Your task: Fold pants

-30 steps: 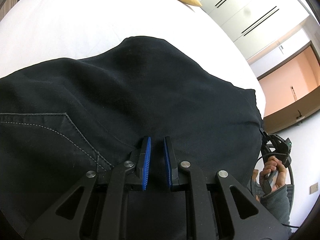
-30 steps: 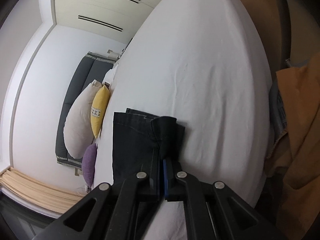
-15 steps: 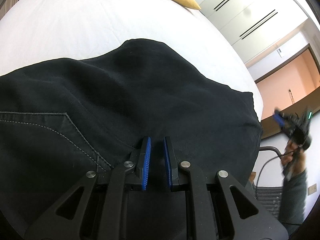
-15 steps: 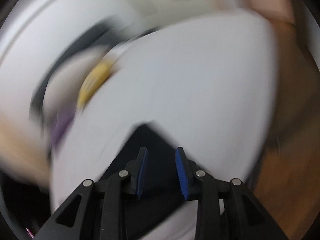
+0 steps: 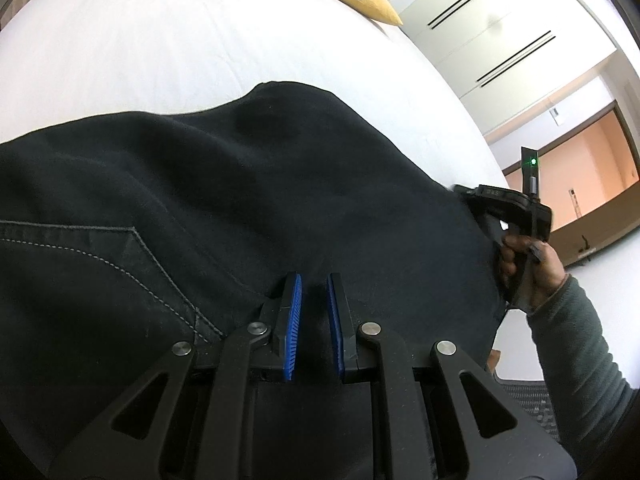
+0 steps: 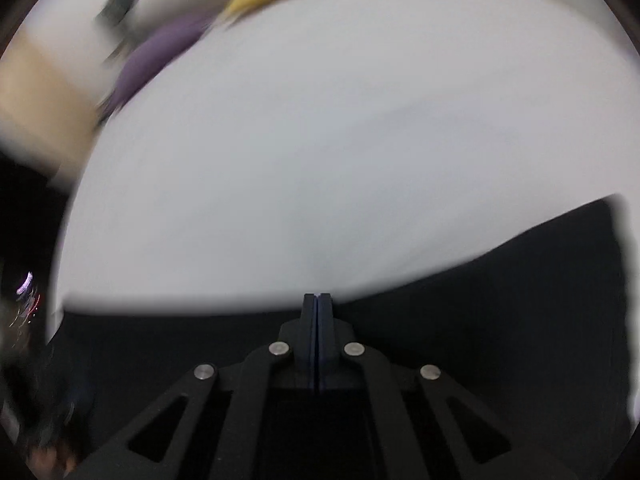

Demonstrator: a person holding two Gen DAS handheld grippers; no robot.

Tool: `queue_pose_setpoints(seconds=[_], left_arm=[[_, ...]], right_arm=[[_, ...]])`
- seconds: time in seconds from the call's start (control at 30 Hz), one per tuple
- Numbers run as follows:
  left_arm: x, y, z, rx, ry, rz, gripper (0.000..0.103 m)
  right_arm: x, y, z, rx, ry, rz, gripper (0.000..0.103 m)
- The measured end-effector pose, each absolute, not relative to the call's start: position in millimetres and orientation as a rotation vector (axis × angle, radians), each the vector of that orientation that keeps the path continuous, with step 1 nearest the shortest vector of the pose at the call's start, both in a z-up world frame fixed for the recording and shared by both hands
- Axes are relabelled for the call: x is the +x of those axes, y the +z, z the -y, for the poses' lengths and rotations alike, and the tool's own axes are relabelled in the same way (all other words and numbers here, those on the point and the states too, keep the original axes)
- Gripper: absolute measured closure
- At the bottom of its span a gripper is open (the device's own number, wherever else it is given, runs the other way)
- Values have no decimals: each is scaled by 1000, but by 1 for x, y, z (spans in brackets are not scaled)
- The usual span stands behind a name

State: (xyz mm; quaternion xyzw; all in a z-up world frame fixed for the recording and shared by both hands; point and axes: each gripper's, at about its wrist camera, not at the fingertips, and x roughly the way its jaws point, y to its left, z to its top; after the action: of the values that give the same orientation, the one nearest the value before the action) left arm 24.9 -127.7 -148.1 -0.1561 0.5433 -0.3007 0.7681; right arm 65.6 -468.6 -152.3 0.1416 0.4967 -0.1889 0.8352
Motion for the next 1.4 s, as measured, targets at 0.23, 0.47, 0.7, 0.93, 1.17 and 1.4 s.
queue_pose_setpoints(seconds=[0.23, 0.47, 0.7, 0.93, 1.17, 1.4], left_arm=[[19, -133, 122, -340, -653, -1148, 90], [16, -132, 132, -251, -673, -1145, 90], [40, -132, 117, -279, -613, -1124, 90], [38, -121, 103, -298, -598, -1105, 90], [52, -132, 94, -302, -557, -1130, 90], [47, -118, 83, -302, -540, -1077, 90]], right_arm=[[12, -98, 444, 485, -162, -935, 82], [26, -159, 399, 487, -1, -1089, 98], [35, -147, 504, 566, -513, -951, 103], [44, -109, 388, 627, 17, -1033, 77], [128, -180, 322, 677, 182, -1169, 103], [99, -119, 398, 695, -77, -906, 78]])
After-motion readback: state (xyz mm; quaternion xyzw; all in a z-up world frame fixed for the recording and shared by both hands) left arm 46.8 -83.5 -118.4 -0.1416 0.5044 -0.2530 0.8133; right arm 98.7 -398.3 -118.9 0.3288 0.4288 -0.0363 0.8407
